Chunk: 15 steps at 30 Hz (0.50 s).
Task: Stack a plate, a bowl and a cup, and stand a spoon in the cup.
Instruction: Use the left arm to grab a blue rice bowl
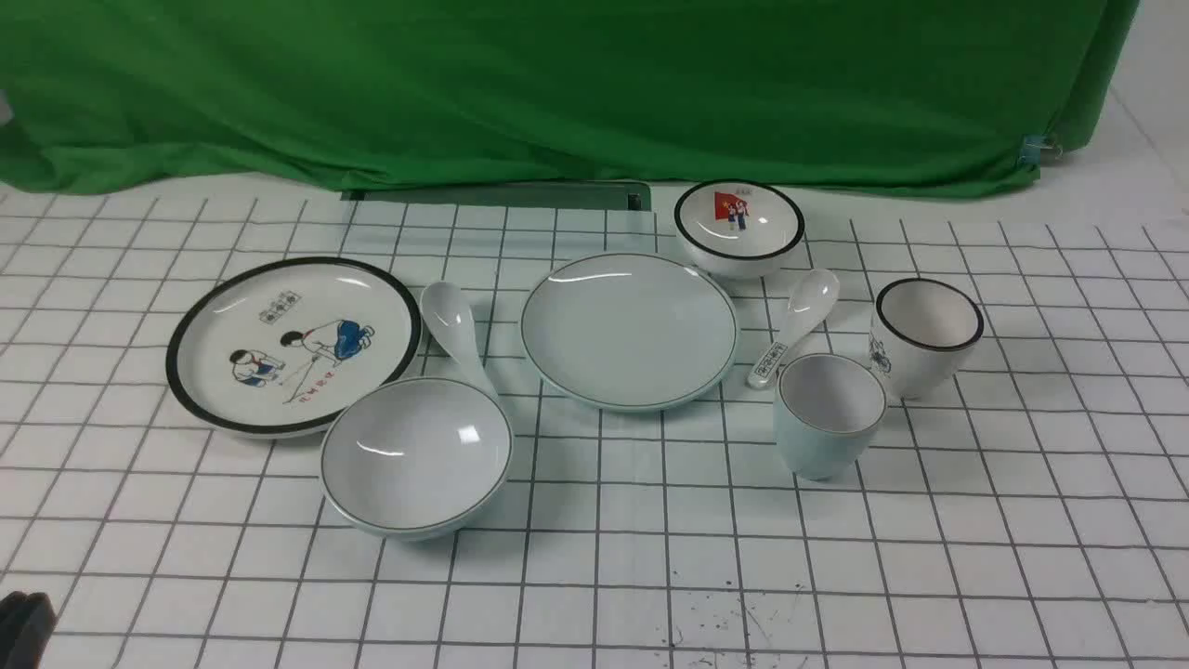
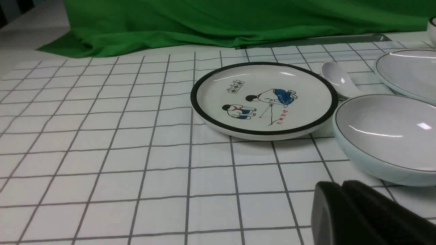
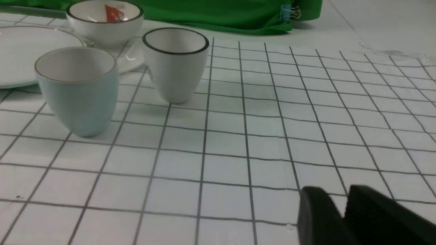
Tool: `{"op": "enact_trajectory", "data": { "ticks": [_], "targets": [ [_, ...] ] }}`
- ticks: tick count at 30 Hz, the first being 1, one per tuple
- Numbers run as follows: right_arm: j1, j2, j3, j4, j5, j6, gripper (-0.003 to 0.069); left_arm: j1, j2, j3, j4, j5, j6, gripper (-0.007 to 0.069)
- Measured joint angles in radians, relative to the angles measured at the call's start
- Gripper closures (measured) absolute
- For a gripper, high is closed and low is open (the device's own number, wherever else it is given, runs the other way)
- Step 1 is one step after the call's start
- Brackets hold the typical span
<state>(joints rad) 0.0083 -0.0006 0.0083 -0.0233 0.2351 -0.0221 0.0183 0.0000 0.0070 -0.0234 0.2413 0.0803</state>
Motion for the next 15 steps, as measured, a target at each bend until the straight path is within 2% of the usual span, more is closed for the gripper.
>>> {"op": "enact_trajectory", "data": {
  "ticks": [15],
  "targets": [
    [0.000,0.000,0.000,0.000,0.000,0.000,0.0441,0.000,0.000,0.000,0.000,0.000,0.000,0.0653]
  ]
}}
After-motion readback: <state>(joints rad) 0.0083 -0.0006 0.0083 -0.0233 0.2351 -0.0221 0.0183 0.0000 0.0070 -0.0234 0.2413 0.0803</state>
